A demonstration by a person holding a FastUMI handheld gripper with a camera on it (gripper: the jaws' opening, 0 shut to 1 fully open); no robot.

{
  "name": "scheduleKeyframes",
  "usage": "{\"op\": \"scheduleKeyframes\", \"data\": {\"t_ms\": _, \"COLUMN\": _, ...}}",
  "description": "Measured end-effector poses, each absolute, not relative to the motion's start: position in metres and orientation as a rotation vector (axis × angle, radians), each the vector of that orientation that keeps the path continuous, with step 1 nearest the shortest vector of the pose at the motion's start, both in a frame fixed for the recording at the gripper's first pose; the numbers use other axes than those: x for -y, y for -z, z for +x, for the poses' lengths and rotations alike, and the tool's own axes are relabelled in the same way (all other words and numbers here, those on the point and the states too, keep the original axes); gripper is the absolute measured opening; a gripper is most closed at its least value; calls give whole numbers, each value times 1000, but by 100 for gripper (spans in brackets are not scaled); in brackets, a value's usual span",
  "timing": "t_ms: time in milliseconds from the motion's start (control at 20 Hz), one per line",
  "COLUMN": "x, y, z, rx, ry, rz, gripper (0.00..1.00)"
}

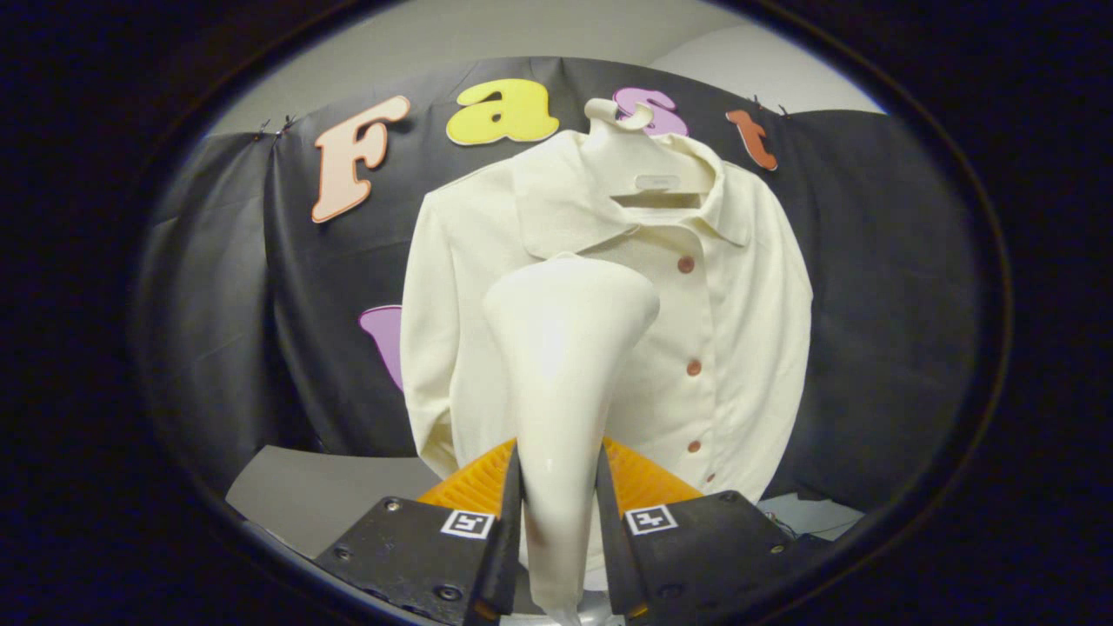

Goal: Iron the clothes twice with a garment steamer, once on the left side and once on the right side.

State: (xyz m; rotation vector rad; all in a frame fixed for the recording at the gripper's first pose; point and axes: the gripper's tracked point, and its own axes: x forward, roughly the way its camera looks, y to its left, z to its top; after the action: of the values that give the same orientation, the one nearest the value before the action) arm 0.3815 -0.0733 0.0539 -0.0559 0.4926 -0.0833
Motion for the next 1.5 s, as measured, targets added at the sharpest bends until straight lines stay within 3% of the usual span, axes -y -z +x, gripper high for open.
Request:
{"op": "scheduleKeyframes", "data": {"t_ms": 850, "x": 87, "y": 90, "z": 318, "rx": -767, "ry": -24, "rz": -91, "gripper": 41}}
{"op": "scheduleKeyframes", "data": {"t_ms": 1500, "x": 144, "y": 203, "z": 259, "rx": -999, "ry": -75, "rz": -56, "gripper": 41}}
